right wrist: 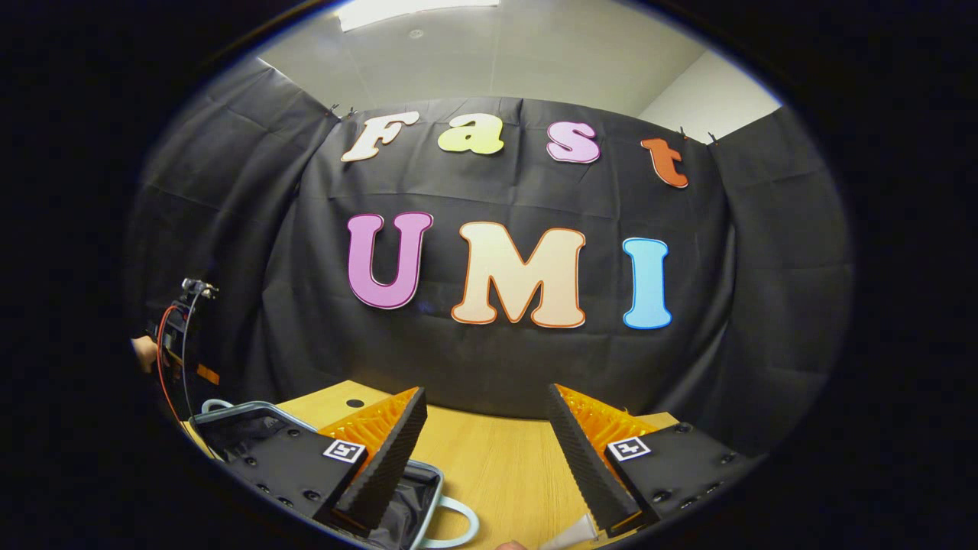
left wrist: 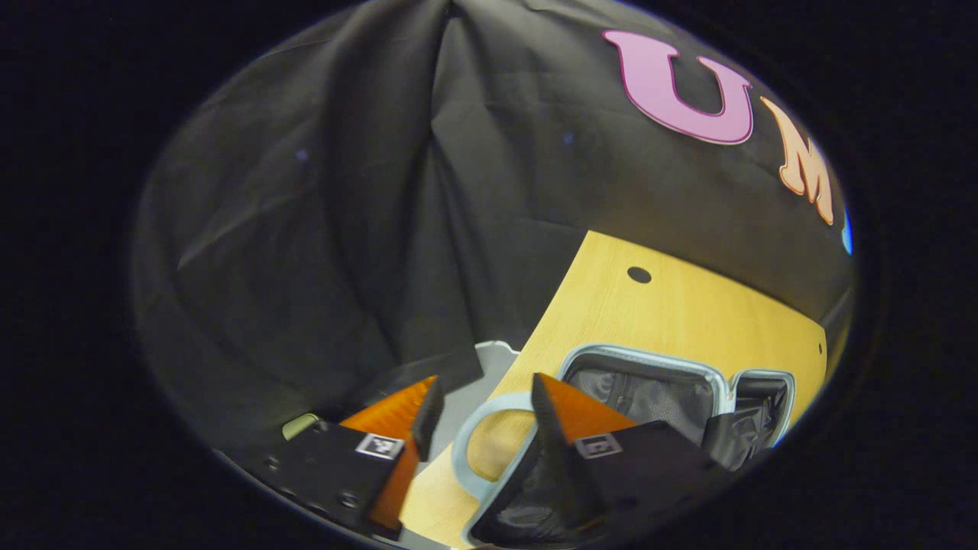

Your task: First open the suitcase, pack the skin care products into it, and then close the suitcase.

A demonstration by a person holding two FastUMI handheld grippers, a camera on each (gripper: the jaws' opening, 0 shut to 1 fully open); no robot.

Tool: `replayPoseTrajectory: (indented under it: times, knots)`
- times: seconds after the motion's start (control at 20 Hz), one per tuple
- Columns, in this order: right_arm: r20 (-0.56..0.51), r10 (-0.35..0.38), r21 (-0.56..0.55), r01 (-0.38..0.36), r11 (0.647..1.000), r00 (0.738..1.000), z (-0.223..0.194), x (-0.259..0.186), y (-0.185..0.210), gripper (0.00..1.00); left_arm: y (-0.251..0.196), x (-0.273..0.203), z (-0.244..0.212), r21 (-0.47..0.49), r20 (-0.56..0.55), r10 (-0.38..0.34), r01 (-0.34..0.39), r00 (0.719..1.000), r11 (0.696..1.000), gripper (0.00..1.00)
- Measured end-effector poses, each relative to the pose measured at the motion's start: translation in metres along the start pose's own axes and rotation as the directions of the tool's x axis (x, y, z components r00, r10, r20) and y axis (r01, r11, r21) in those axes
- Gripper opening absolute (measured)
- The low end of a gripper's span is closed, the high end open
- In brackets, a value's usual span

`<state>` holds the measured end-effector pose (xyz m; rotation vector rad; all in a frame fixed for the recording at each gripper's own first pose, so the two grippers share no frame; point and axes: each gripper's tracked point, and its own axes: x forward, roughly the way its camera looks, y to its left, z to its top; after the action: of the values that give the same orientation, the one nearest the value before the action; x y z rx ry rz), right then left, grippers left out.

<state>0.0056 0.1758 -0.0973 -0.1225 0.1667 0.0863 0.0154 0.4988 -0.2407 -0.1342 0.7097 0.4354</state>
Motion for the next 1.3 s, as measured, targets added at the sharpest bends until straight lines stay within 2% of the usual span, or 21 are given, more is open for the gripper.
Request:
replayPoseTrajectory:
  times: [0.1, 0.15, 0.35, 0.5, 0.75, 1.05, 1.3]
  knots:
    - [-0.011, 0.000, 0.004, 0.000, 1.000, 1.000, -0.003, 0.001, -0.009, 0.99, -0.010, -0.011, 0.019, -0.020, 0.099, 0.024, -0.022, 0.995, 1.000, 0.95]
    - [-0.016, -0.002, 0.007, 0.002, 1.000, 1.000, -0.003, 0.002, -0.014, 0.99, -0.012, -0.019, 0.030, -0.036, 0.155, 0.034, -0.029, 0.987, 0.999, 0.99]
    - [-0.006, -0.025, 0.010, 0.025, 1.000, 1.000, 0.002, -0.003, -0.050, 0.99, -0.047, -0.066, 0.055, -0.014, 0.307, 0.024, -0.021, 0.952, 1.000, 0.96]
    - [-0.004, -0.035, 0.023, 0.035, 0.999, 0.999, 0.004, -0.001, -0.079, 0.99, -0.101, -0.102, 0.061, 0.016, 0.367, -0.048, 0.045, 0.929, 0.999, 0.95]
    - [0.015, -0.049, 0.042, 0.049, 0.998, 0.999, 0.008, -0.005, -0.129, 0.99, -0.201, -0.151, 0.063, 0.085, 0.403, -0.179, 0.157, 0.898, 0.984, 0.95]
    - [0.014, -0.049, 0.032, 0.048, 0.998, 0.999, 0.004, -0.017, -0.179, 0.99, -0.313, -0.199, 0.043, 0.181, 0.403, -0.361, 0.313, 0.841, 0.932, 0.95]
    - [0.018, -0.066, 0.030, 0.065, 0.997, 0.998, 0.002, -0.028, -0.216, 0.99, -0.384, -0.226, 0.016, 0.272, 0.357, -0.461, 0.381, 0.813, 0.884, 0.95]
